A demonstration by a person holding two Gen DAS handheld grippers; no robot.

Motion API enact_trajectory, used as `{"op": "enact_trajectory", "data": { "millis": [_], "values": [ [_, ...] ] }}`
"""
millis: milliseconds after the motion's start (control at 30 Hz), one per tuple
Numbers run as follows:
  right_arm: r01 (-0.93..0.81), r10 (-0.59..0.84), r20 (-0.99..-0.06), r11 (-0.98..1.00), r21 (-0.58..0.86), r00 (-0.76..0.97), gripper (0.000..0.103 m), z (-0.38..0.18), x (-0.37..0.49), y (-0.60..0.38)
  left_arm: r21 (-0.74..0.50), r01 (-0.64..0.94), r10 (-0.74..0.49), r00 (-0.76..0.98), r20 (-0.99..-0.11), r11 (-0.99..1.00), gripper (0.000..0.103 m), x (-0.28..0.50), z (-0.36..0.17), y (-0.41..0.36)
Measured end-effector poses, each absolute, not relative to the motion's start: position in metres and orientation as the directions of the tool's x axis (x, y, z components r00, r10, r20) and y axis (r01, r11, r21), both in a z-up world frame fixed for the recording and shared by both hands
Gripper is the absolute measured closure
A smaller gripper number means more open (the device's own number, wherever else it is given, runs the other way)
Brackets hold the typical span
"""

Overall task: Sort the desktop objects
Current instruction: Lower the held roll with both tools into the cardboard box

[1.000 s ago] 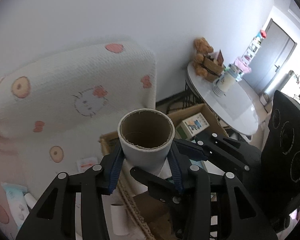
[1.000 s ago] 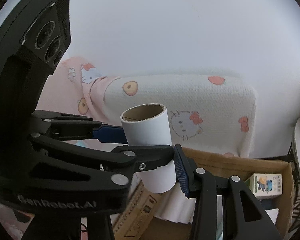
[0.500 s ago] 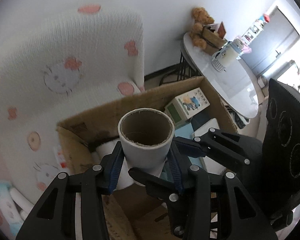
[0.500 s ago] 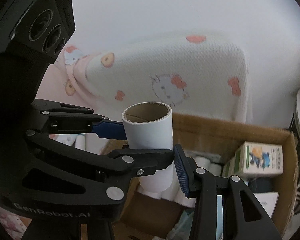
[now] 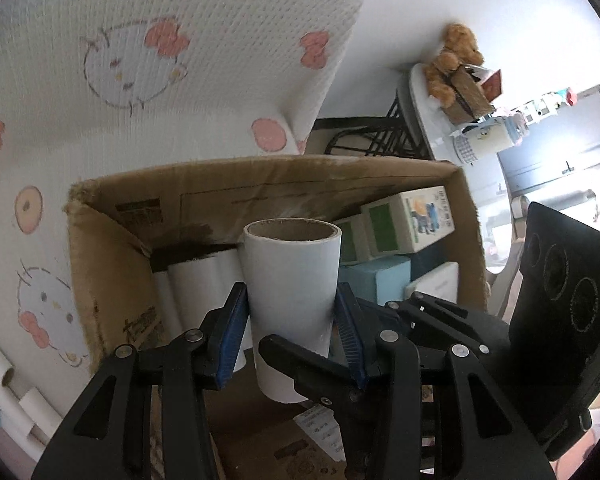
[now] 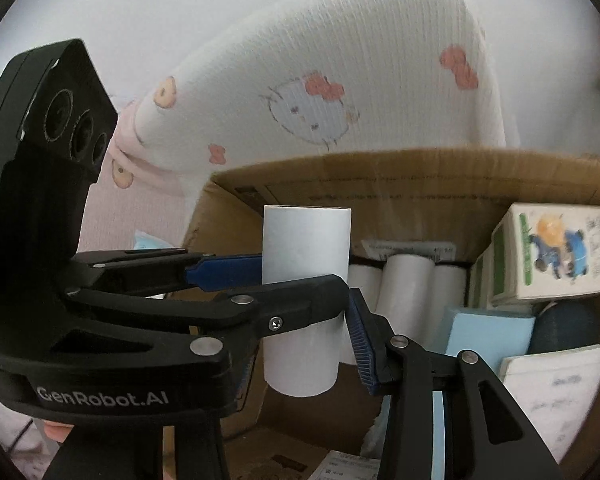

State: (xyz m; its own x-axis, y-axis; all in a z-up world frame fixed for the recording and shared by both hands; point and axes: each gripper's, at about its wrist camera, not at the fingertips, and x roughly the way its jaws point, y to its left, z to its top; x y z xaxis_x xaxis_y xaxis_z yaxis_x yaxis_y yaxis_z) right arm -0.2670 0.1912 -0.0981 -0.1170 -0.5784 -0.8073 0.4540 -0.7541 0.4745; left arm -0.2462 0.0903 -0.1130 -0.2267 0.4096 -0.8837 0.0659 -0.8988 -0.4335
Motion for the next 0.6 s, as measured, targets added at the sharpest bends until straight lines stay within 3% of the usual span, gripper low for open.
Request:
{"op": "enact_trajectory", "data": {
  "millis": [600],
  "values": [
    [0.471, -0.489, -0.866, -0.79, 0.392, -0.101, 0.063, -0.107, -0.27, 0.191, -0.326, 0.105, 0.313, -0.121, -0.942, -0.94, 0.056, -0.265, -0.142, 0.107]
  ]
}}
